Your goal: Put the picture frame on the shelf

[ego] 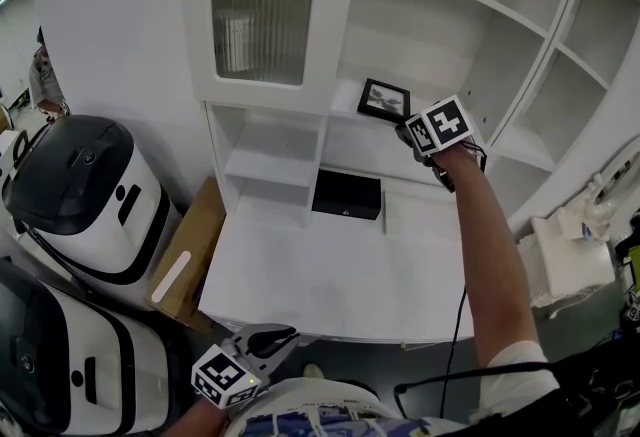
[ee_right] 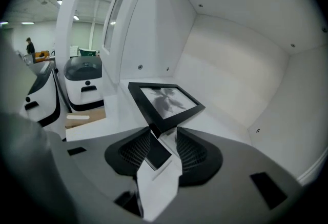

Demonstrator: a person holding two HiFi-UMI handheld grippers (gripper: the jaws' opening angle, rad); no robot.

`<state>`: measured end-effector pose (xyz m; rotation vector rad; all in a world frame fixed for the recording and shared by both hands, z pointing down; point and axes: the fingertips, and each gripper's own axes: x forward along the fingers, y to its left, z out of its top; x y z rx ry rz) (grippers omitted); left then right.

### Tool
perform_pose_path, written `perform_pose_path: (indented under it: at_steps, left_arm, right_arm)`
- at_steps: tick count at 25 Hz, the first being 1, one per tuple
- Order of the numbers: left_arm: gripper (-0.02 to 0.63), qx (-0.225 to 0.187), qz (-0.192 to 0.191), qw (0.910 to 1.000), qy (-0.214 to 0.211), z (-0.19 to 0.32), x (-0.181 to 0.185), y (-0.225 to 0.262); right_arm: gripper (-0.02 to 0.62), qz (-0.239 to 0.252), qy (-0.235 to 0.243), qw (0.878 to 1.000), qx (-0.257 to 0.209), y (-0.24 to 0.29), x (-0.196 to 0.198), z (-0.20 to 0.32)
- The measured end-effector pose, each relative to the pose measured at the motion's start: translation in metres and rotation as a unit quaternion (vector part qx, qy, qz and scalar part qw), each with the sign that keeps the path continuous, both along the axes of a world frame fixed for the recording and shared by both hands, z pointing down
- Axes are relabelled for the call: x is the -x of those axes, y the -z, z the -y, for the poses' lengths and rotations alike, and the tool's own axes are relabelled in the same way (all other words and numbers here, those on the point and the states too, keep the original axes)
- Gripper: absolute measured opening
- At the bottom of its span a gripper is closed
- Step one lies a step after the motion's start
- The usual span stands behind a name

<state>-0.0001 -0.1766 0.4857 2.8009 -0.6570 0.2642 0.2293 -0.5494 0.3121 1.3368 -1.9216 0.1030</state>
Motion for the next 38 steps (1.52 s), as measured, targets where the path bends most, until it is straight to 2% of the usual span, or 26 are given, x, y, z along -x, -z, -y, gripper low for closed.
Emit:
perform_pose_path:
  at_steps: [3, 7, 19, 38]
  left_arm:
    - [0.043, 0.002, 0.0, 1.0, 0.002, 0.0, 0.003, -0.001]
    - [0.043, -0.001, -0.001, 1.0, 0.001, 0.001, 0.004, 0.0]
    - [0.043, -0.003, -0.002, 1.0, -0.008, -0.008, 0.006, -0.001]
    - [0.043, -0.016, 0.0, 0.9989, -0.044, -0.032, 0.018, 0.005]
  right_arm:
    - [0.176, -0.017, -0.001, 1.0, 0.005, -0.002, -0.005, -0.002]
    - [0.176, 0.0, -0.004, 1.0, -0.004, -0.001, -0.005, -0.004]
    - [0.17, 0.009, -0.049, 0.998, -0.042, 0.003, -0.027, -0.008]
    - [0.122, 0.054, -0.058, 0.996, -0.044, -0.018, -0.016, -0.072]
